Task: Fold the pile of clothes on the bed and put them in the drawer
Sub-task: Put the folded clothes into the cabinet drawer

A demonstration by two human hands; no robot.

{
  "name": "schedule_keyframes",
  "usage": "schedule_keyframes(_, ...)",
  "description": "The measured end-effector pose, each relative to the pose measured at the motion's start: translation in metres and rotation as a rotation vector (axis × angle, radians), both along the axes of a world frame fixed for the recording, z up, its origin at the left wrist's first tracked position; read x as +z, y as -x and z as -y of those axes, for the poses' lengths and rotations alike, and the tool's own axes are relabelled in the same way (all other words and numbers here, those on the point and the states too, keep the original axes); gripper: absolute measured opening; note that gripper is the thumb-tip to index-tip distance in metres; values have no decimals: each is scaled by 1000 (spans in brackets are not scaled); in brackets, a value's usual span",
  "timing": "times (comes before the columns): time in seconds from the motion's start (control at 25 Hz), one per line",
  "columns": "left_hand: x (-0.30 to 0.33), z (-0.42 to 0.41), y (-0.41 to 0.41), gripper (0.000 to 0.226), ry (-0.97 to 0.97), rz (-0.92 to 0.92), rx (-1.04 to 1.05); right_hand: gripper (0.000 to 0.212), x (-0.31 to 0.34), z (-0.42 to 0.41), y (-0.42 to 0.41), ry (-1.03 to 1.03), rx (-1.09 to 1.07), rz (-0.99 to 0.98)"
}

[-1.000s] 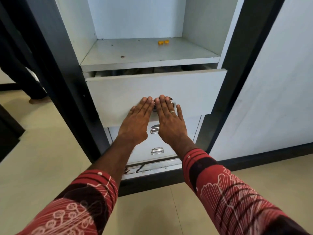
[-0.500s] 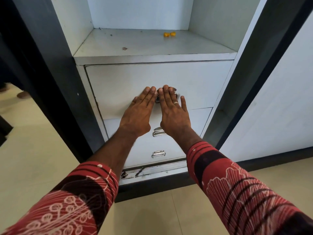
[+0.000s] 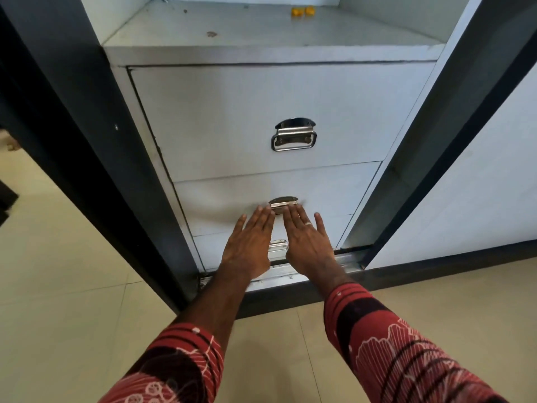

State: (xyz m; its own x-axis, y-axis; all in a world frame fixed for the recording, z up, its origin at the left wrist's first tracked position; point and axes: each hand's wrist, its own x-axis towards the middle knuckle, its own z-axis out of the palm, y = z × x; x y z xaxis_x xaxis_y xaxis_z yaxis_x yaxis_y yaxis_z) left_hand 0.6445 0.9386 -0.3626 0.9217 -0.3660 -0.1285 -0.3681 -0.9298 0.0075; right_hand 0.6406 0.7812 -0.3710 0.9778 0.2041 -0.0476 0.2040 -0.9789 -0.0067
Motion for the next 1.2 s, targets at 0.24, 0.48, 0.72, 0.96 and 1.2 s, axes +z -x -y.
schedule_keyframes(0.24,-37,16,-10,102,13,-83,5,89,-43,3,-15,-20,56,-79)
schedule_keyframes(0.48,-53,17,-17,105,58,44,13,70,-48,1,-29,54,12,173)
schedule_keyframes(0.72,-52,21,-13,106,68,39,29,10,-26,-11,-55,23,77,459)
schedule_keyframes(0.96,-29,33,-15,99,77,187,45,40,-33,8,-41,-6,32,353)
schedule_keyframes(1.2,-38,33,-11,106,114,154,76,64,-29,6,-30,-151,41,159)
